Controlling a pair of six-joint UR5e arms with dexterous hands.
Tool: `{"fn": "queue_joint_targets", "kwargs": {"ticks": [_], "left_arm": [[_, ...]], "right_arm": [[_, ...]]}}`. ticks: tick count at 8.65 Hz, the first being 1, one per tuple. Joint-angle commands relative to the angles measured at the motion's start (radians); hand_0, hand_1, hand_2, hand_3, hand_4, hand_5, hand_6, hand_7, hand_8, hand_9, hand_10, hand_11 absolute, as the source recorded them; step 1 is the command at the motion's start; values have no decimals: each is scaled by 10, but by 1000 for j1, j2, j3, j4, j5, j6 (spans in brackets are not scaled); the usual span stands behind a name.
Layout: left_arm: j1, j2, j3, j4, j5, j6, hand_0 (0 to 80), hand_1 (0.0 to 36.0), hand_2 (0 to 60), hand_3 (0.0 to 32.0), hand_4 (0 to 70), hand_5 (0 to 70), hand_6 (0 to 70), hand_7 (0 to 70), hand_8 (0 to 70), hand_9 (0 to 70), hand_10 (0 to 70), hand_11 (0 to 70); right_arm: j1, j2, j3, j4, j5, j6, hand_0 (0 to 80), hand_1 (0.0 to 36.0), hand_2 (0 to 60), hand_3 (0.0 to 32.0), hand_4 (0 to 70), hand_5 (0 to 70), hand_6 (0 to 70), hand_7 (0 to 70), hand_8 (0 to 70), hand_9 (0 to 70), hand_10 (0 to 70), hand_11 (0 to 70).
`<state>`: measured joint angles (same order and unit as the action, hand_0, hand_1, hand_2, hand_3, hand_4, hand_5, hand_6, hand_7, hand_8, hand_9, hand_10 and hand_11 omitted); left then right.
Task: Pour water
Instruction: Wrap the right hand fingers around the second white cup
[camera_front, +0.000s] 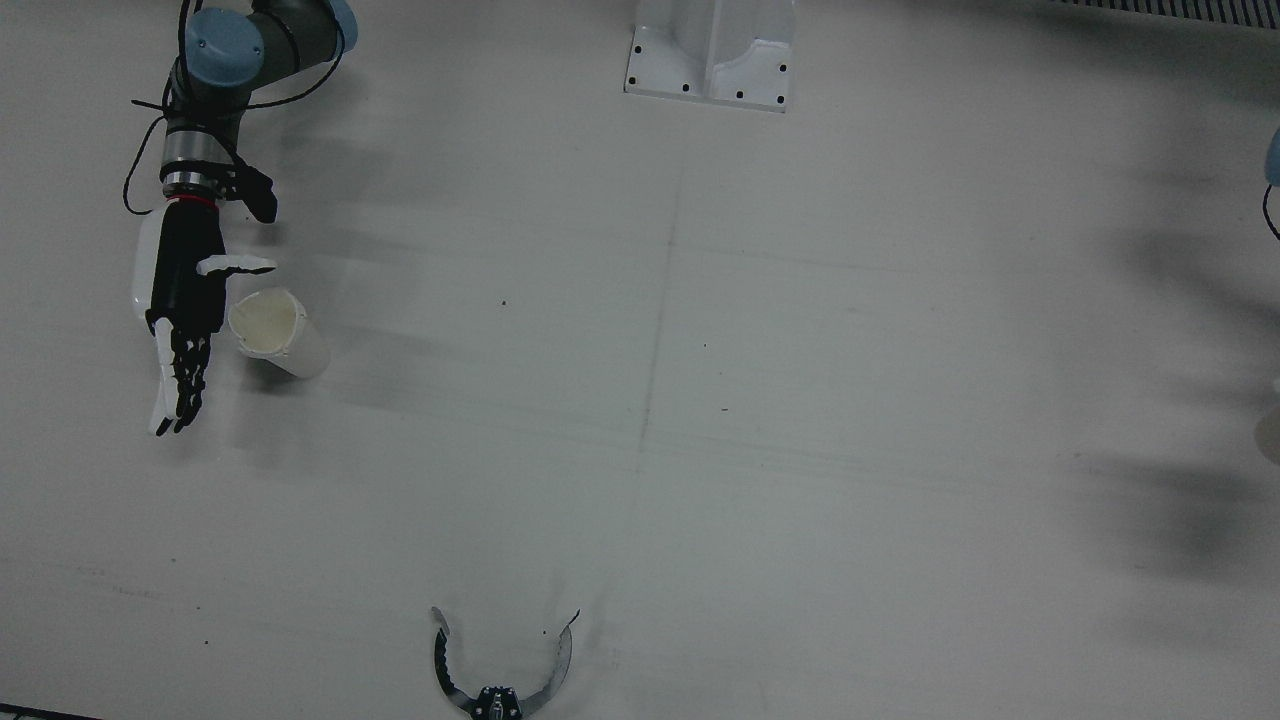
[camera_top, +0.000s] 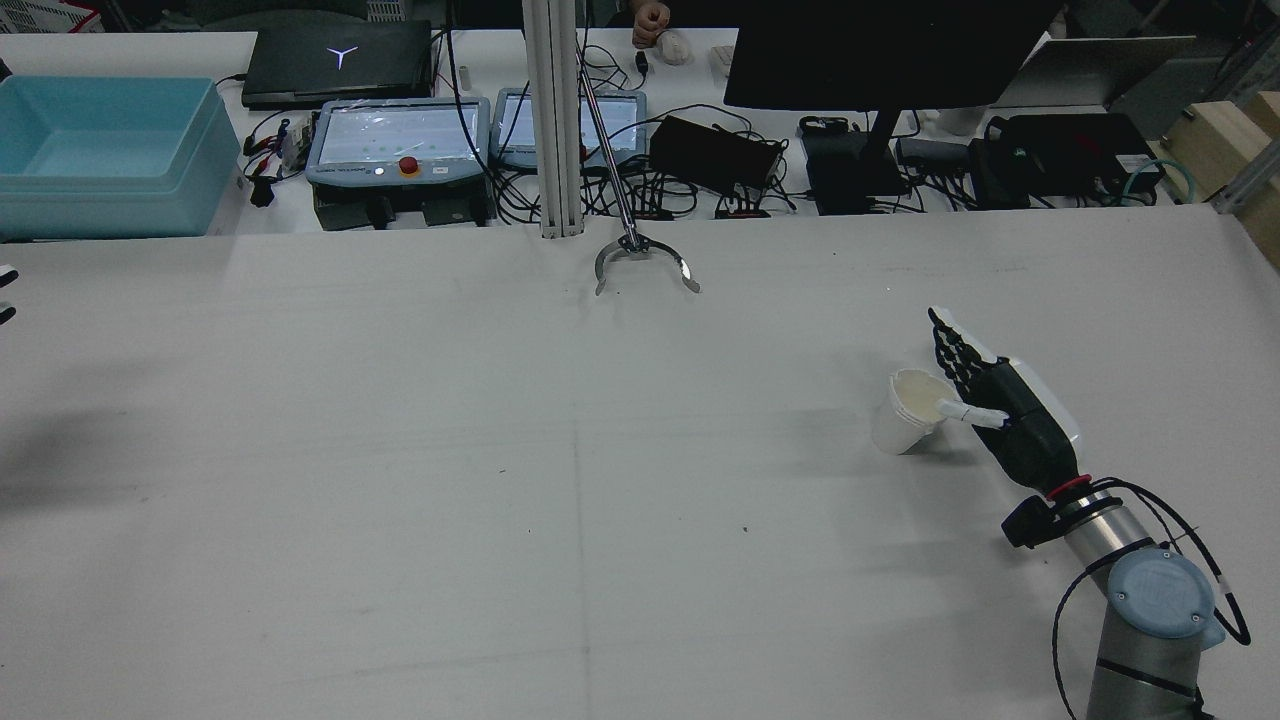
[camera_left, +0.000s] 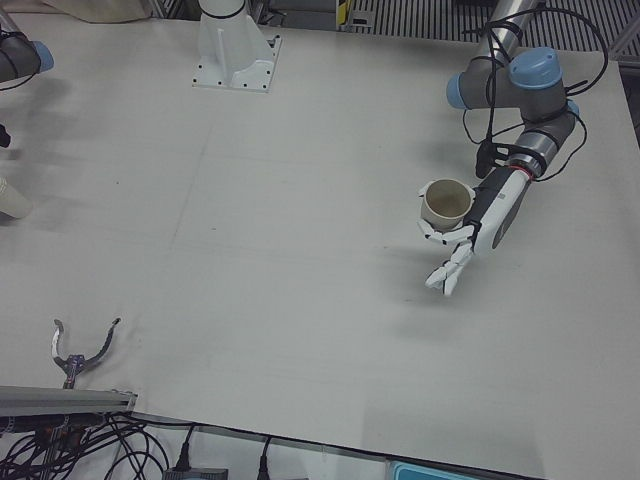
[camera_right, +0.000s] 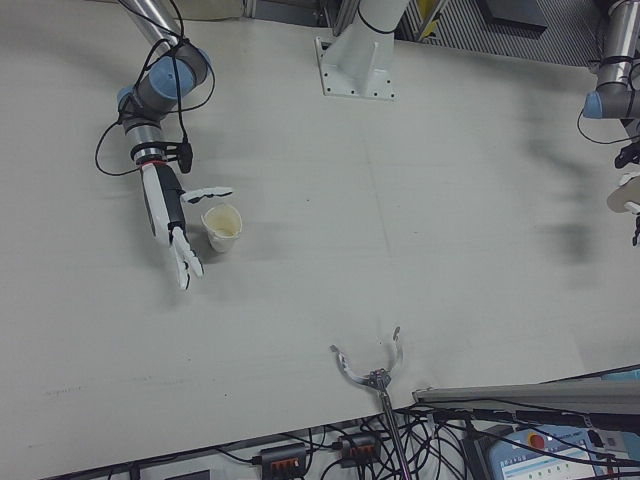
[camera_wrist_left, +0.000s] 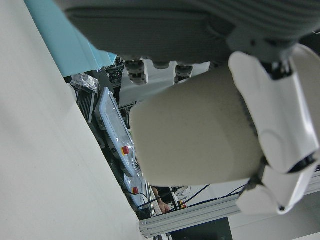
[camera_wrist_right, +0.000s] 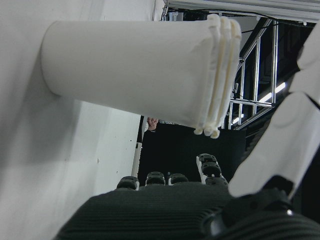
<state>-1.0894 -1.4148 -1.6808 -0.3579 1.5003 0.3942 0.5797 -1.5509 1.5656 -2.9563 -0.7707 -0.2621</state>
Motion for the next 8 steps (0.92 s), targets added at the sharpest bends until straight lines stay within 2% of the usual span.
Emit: {"fn": "queue_joint_targets", "kwargs": {"ticks": [1, 3, 5, 8], "left_arm": [[-1, 16, -4, -15, 0, 0, 434, 360, 600, 0, 700, 700, 48, 120, 0, 10, 56, 94], [-3, 17, -5, -15, 0, 0, 439, 360, 600, 0, 700, 700, 50, 122, 0, 10, 57, 95], [-3, 17, -5, -15, 0, 0, 440, 360, 600, 0, 700, 700, 50, 123, 0, 10, 56, 95], [-1, 17, 0, -15, 0, 2, 444, 360, 600, 0, 700, 700, 50, 123, 0, 10, 58, 97]], "right_arm": [[-15, 0, 1, 0, 1, 0, 462, 138, 101, 16, 0, 42, 0, 0, 16, 15, 2, 19], [-20, -1, -1, -1, 4, 0, 530, 214, 80, 6, 0, 48, 0, 0, 14, 7, 1, 26], [-40, -3, -2, -1, 24, -2, 555, 232, 59, 6, 0, 39, 0, 0, 10, 0, 0, 18], [-52, -1, -2, -3, 31, -3, 553, 232, 65, 6, 0, 41, 0, 0, 7, 0, 0, 14]]}}
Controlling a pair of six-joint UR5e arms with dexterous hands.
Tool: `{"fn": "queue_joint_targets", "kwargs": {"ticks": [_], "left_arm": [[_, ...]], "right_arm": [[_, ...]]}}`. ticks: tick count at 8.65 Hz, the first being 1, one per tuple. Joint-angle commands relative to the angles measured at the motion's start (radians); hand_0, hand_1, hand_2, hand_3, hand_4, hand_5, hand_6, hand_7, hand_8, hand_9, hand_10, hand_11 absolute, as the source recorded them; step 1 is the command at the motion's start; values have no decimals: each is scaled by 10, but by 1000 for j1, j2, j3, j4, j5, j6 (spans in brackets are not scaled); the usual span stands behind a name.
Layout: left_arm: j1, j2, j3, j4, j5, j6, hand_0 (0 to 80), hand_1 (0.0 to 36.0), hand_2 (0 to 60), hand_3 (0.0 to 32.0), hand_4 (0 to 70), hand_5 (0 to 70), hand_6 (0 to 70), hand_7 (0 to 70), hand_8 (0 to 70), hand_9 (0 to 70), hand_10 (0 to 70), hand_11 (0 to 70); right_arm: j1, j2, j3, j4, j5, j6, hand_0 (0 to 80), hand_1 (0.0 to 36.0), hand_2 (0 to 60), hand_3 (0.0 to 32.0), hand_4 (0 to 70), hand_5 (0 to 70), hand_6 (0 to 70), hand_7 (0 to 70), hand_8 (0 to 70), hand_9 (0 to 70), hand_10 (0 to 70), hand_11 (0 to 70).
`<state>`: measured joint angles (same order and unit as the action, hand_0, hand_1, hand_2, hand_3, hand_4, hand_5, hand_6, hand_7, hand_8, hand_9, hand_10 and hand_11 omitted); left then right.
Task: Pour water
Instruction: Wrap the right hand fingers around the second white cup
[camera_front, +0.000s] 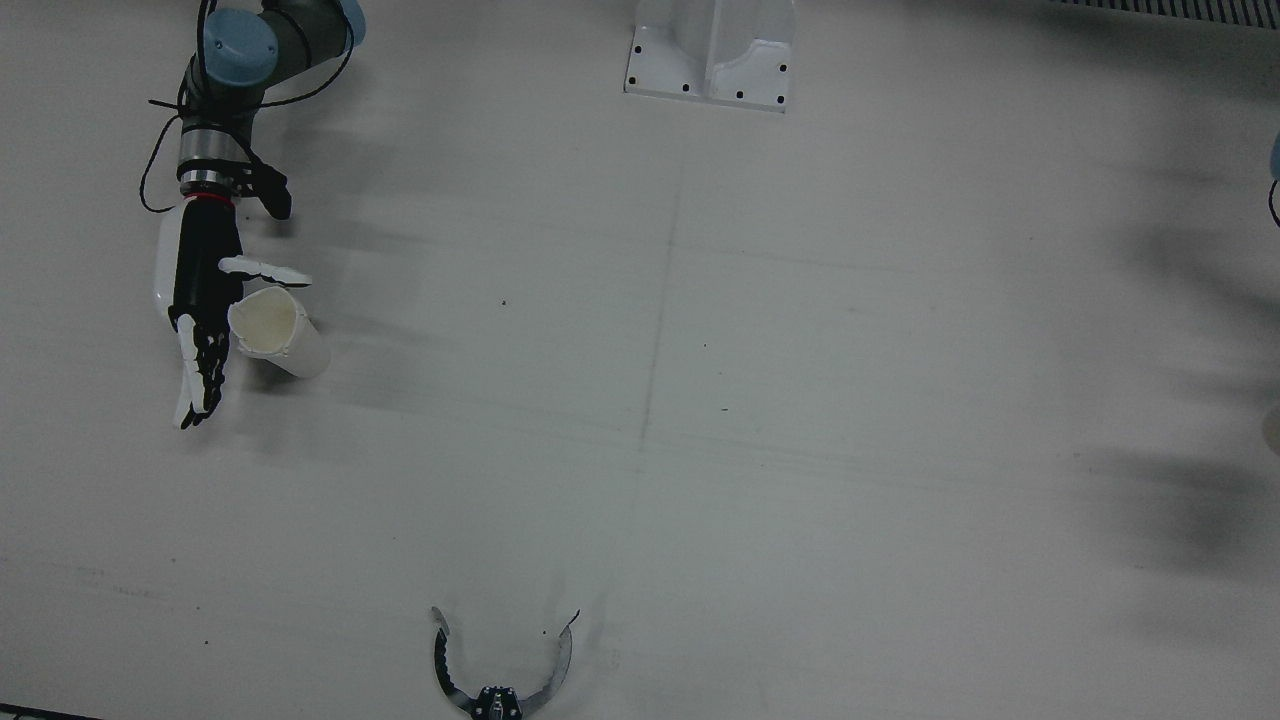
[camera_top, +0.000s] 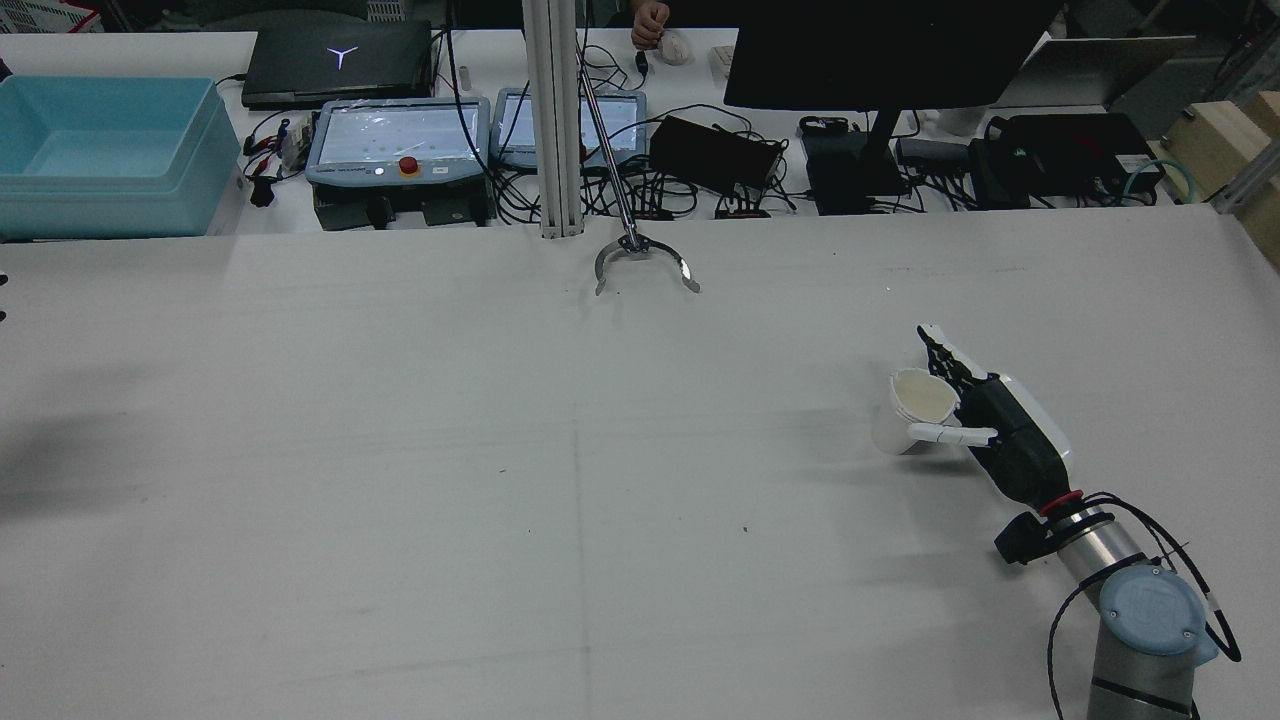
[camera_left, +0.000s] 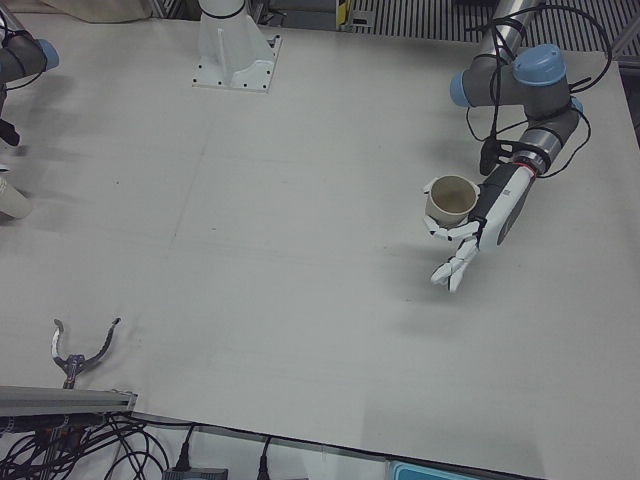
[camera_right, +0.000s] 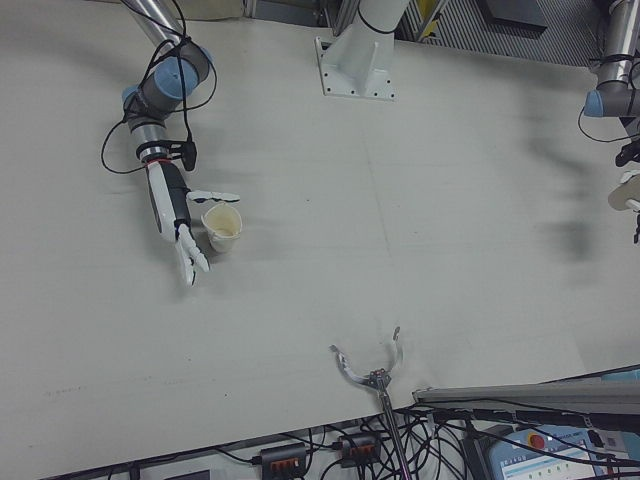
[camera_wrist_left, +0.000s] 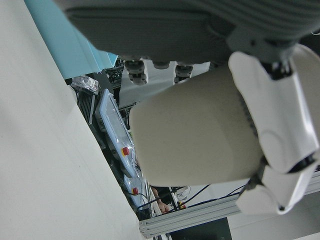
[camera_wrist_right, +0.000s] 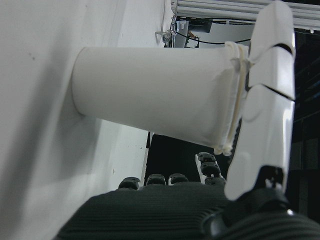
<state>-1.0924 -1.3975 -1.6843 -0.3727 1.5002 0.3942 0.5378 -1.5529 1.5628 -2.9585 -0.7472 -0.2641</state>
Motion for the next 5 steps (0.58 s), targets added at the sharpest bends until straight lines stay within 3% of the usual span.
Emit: {"fn": "queue_joint_targets", "kwargs": {"ticks": [1, 5], "left_arm": [[2, -1, 5, 0, 0, 3, 441, 360, 600, 0, 700, 700, 49, 122, 0, 10, 57, 96], [0, 0, 3, 0, 0, 3, 430, 360, 600, 0, 700, 700, 48, 121, 0, 10, 58, 96]], "right_arm": [[-25, 2, 0, -1, 17, -3, 554, 232, 66, 8, 0, 43, 0, 0, 10, 0, 0, 18], [-35, 4, 0, -5, 34, -3, 544, 225, 73, 8, 0, 47, 0, 0, 7, 0, 0, 9]]}}
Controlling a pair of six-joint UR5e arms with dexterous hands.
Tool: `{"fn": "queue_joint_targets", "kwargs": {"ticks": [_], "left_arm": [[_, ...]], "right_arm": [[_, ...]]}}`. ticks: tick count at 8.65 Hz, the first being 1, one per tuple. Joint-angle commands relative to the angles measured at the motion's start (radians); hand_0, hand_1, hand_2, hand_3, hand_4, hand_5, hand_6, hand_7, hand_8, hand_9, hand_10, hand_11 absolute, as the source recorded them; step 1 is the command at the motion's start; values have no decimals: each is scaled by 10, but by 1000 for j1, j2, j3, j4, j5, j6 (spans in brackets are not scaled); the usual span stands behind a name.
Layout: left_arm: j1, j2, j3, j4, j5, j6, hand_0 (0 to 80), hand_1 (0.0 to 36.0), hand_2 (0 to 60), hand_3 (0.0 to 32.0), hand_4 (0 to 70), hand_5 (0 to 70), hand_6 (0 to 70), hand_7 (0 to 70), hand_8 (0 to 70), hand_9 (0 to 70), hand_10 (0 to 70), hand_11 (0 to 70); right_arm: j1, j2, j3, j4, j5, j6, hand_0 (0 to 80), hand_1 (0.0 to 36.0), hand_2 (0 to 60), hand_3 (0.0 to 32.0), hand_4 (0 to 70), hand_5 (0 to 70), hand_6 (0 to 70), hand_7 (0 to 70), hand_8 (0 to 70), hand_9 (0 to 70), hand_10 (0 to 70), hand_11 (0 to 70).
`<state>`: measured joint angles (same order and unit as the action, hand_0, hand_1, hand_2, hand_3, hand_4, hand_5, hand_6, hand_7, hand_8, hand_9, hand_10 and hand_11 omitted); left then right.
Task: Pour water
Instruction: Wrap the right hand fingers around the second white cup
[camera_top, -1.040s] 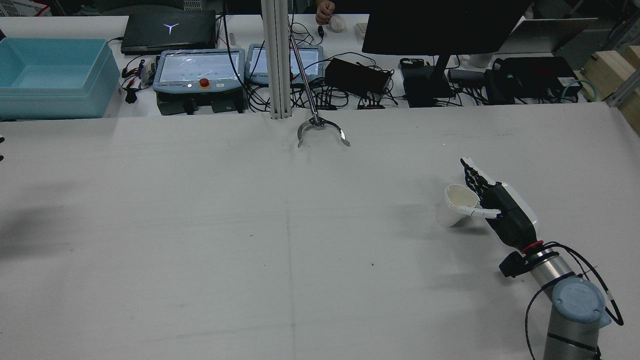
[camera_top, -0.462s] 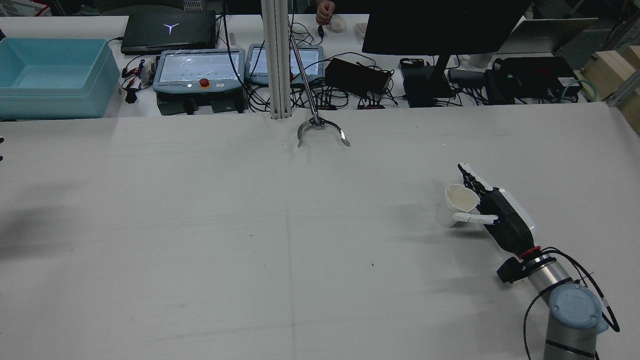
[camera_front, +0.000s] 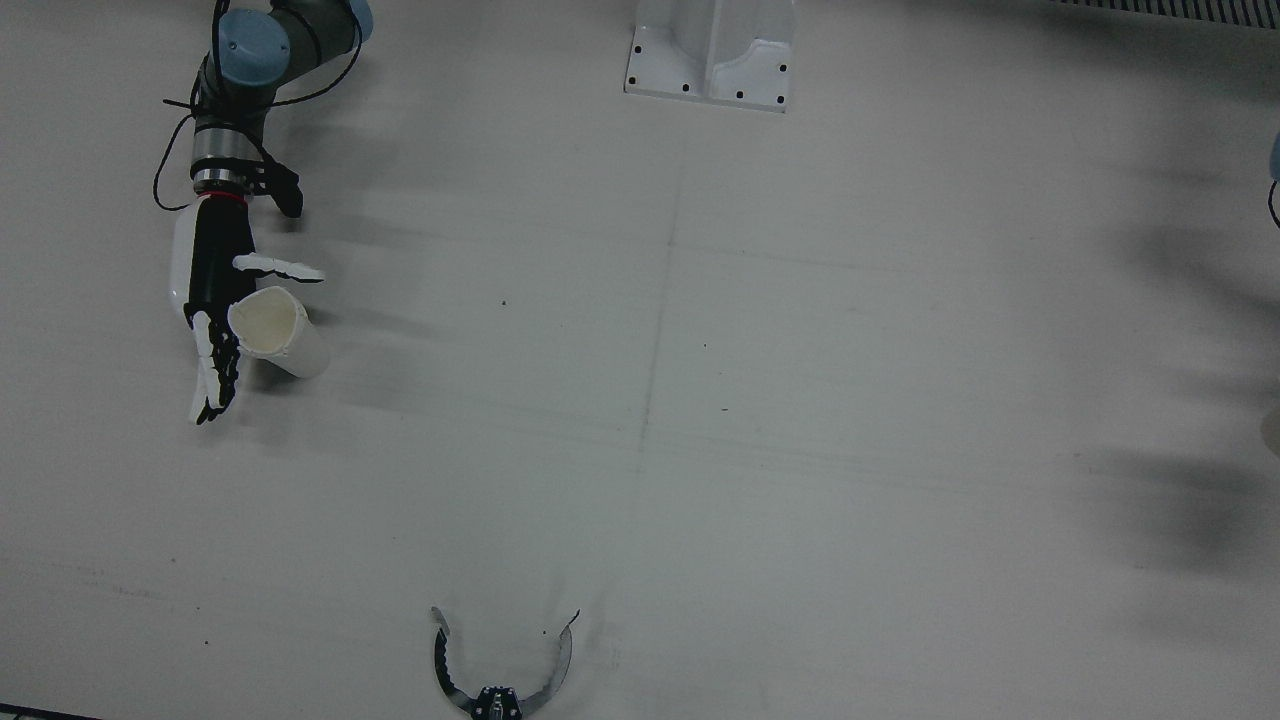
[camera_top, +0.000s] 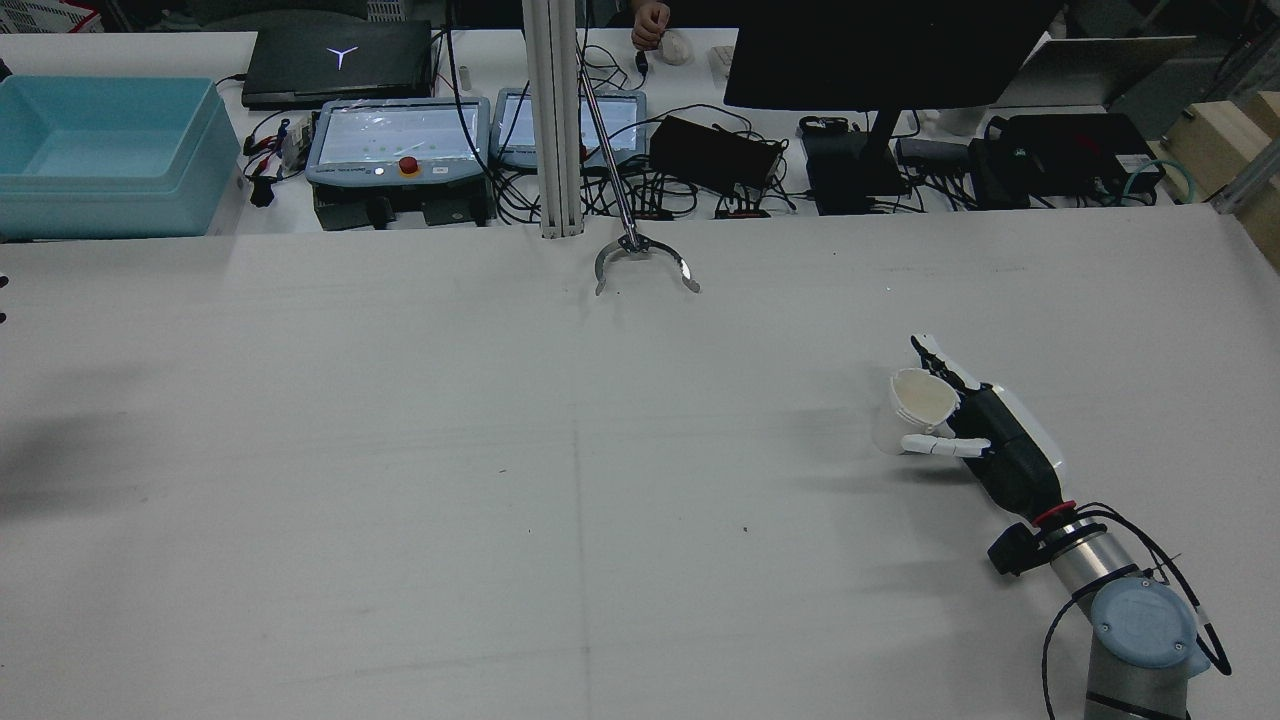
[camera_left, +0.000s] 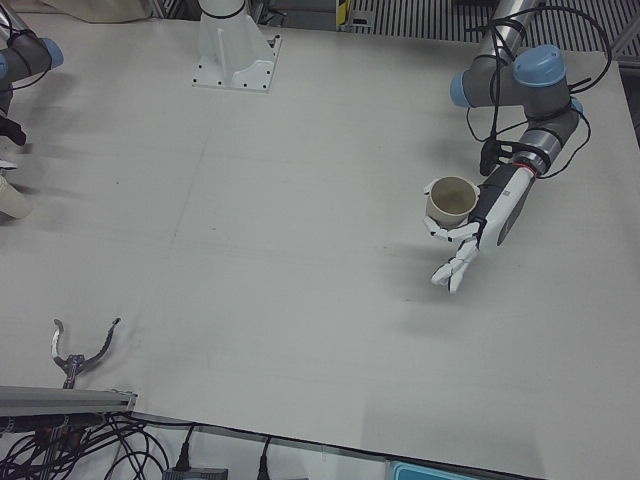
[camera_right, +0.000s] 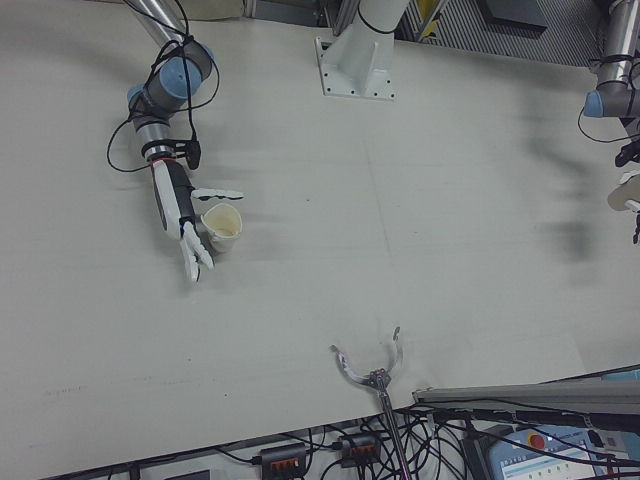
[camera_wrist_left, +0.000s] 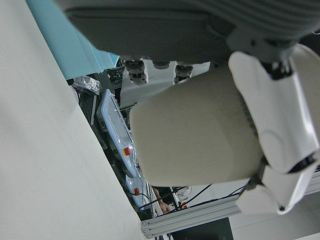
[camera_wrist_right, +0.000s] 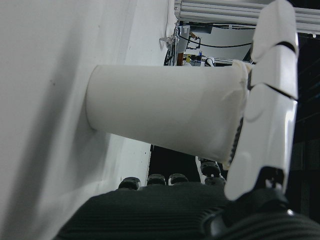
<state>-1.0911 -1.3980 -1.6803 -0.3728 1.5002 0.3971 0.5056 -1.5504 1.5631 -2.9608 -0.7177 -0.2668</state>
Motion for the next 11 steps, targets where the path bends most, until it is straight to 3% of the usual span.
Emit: {"fn": "queue_joint_targets", "kwargs": {"ticks": [1, 6, 11], "left_arm": [[0, 1, 1, 0, 0, 0, 424, 360, 600, 0, 700, 700, 46, 118, 0, 9, 56, 94], [2, -1, 5, -3, -2, 2, 429, 360, 600, 0, 700, 700, 45, 118, 0, 9, 55, 93], [2, -3, 17, -12, -2, 15, 412, 360, 600, 0, 700, 700, 45, 115, 0, 9, 56, 93]], "right_arm": [[-1, 0, 2, -3, 4, 1, 544, 223, 79, 0, 0, 59, 0, 4, 13, 6, 0, 15], [-10, 13, -1, -12, 17, -8, 543, 221, 78, 0, 0, 62, 3, 12, 12, 5, 0, 14], [-7, 65, -57, -12, 21, -6, 537, 215, 79, 0, 0, 71, 16, 27, 12, 7, 0, 14]]}}
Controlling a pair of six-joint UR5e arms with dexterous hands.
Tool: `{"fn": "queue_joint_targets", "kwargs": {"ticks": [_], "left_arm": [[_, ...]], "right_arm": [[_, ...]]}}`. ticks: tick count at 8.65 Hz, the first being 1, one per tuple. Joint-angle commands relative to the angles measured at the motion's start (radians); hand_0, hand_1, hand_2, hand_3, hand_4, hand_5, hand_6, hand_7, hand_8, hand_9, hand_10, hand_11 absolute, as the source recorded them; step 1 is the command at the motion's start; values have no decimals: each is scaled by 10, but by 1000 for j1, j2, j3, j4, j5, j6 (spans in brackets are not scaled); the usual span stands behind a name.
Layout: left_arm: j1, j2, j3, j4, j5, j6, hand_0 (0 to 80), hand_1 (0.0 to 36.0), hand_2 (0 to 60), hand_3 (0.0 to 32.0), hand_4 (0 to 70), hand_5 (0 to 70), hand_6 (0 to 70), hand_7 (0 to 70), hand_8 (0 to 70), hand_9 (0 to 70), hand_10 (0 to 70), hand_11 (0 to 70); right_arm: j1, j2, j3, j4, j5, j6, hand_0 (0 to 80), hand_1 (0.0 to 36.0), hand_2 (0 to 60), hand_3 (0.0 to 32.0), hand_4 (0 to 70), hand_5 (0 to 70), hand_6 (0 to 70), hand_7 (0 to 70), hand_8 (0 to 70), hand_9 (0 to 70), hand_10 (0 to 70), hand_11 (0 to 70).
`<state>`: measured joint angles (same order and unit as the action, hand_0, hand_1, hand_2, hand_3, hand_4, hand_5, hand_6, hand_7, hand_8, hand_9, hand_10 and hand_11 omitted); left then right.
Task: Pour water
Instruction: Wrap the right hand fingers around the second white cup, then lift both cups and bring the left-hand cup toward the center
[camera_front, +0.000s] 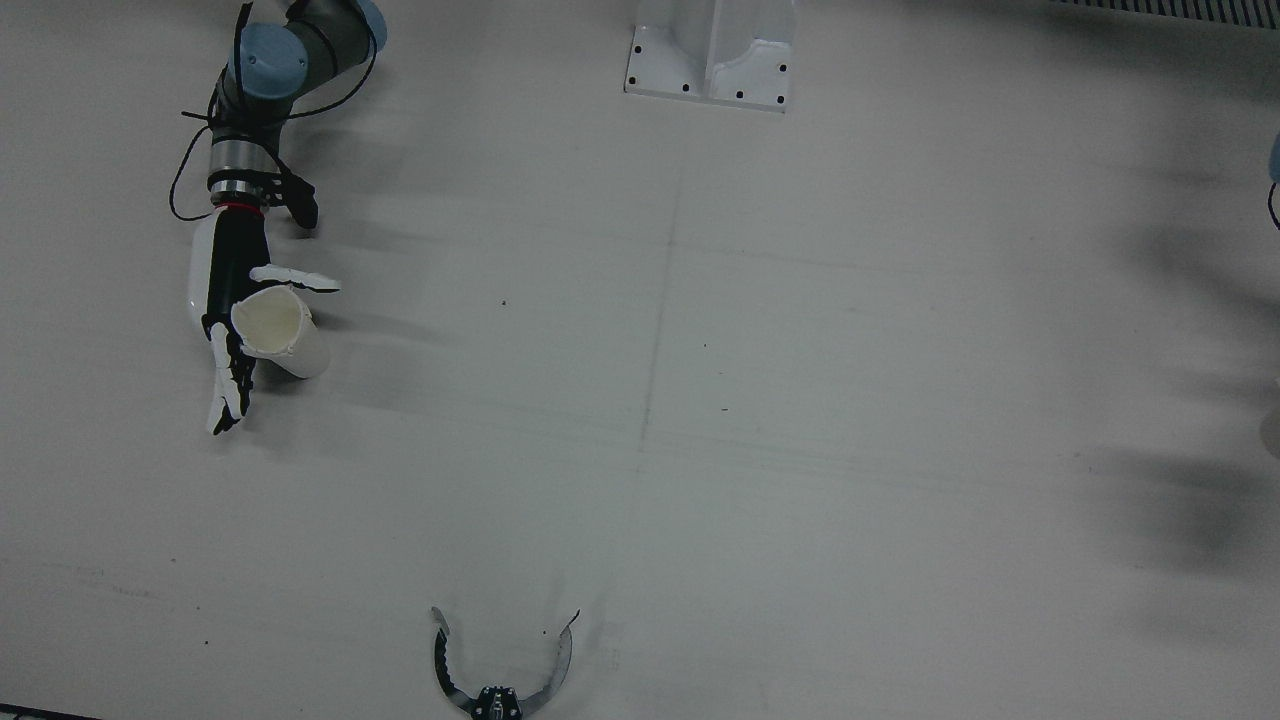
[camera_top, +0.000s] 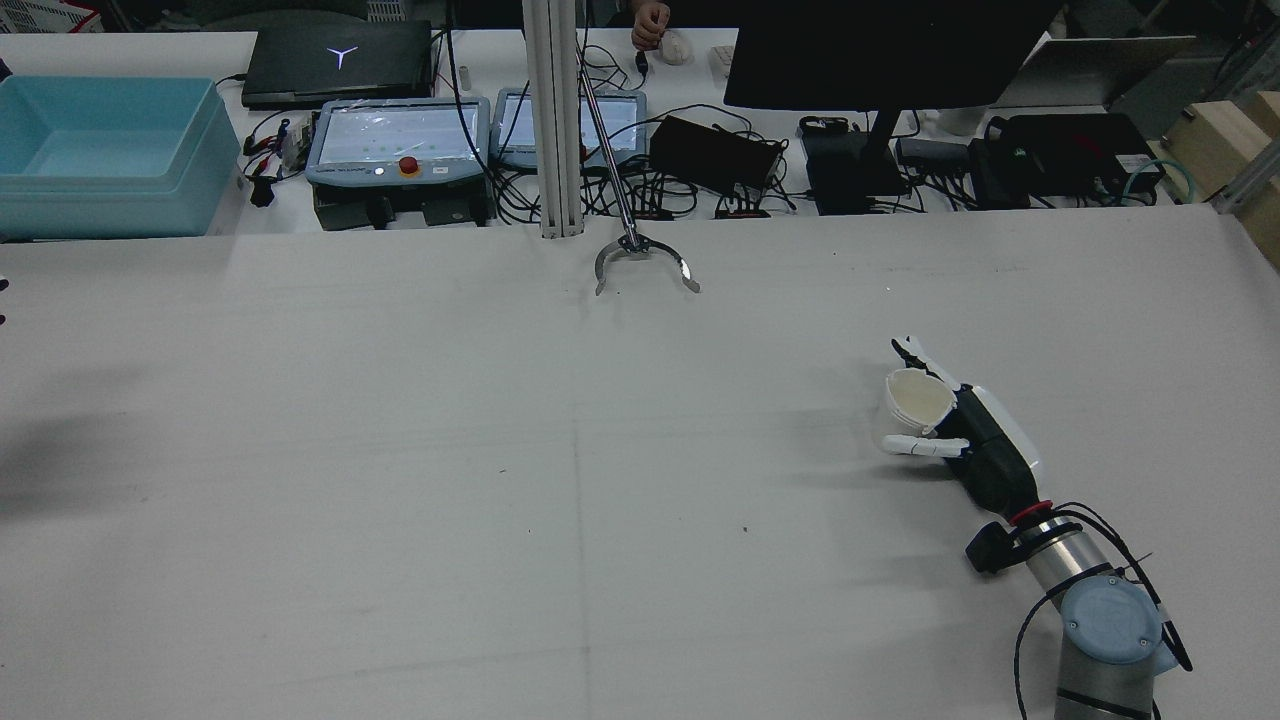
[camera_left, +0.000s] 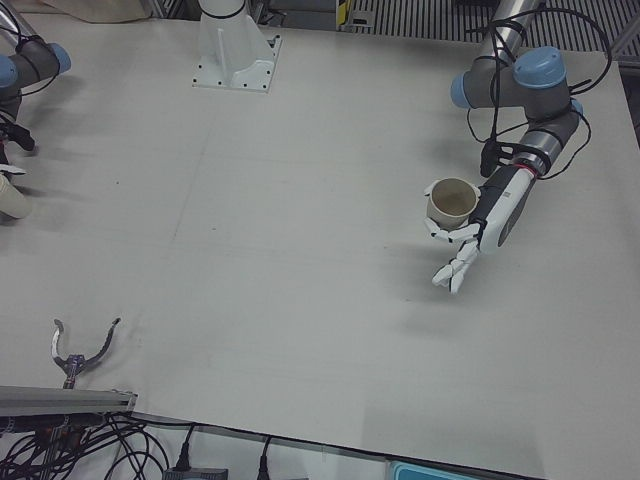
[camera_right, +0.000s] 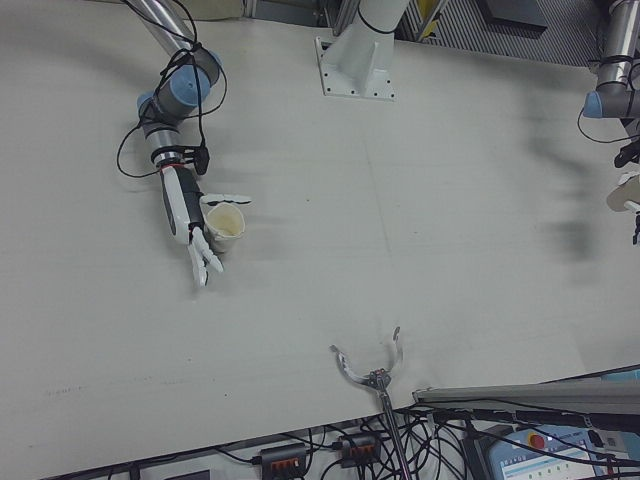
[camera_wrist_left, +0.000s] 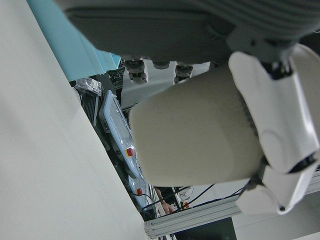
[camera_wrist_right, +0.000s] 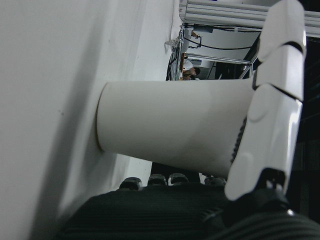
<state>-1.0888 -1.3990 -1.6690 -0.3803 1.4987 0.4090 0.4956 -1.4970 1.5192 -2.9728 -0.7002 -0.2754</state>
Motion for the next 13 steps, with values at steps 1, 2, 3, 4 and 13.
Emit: {"fn": "queue_joint_targets", "kwargs": {"ticks": [1, 2, 3, 4, 13], "left_arm": [[0, -2, 5, -5, 0, 4, 413, 360, 600, 0, 700, 700, 45, 115, 0, 9, 56, 94], [0, -2, 5, -5, 0, 4, 416, 360, 600, 0, 700, 700, 46, 116, 0, 9, 56, 93], [0, -2, 5, -5, 0, 4, 420, 360, 600, 0, 700, 700, 47, 117, 0, 9, 57, 95], [0, -2, 5, -5, 0, 4, 423, 360, 600, 0, 700, 700, 47, 117, 0, 9, 56, 93], [97, -280, -109, 216, 83, 96, 472, 360, 600, 0, 700, 700, 64, 141, 2, 14, 60, 102]], "right_arm": [[3, 12, -13, 0, 4, 2, 531, 208, 84, 0, 0, 83, 24, 42, 14, 8, 0, 13], [3, 12, -11, 0, 4, 4, 503, 171, 95, 0, 79, 197, 47, 63, 17, 15, 24, 53], [3, 12, -10, 0, 5, 4, 493, 153, 128, 0, 237, 395, 48, 73, 16, 16, 49, 83], [3, 12, -5, 0, 5, 4, 512, 171, 185, 0, 405, 625, 61, 100, 27, 36, 69, 110], [47, -3, 84, -3, 19, 7, 622, 255, 240, 0, 574, 700, 147, 263, 108, 160, 68, 115]]}}
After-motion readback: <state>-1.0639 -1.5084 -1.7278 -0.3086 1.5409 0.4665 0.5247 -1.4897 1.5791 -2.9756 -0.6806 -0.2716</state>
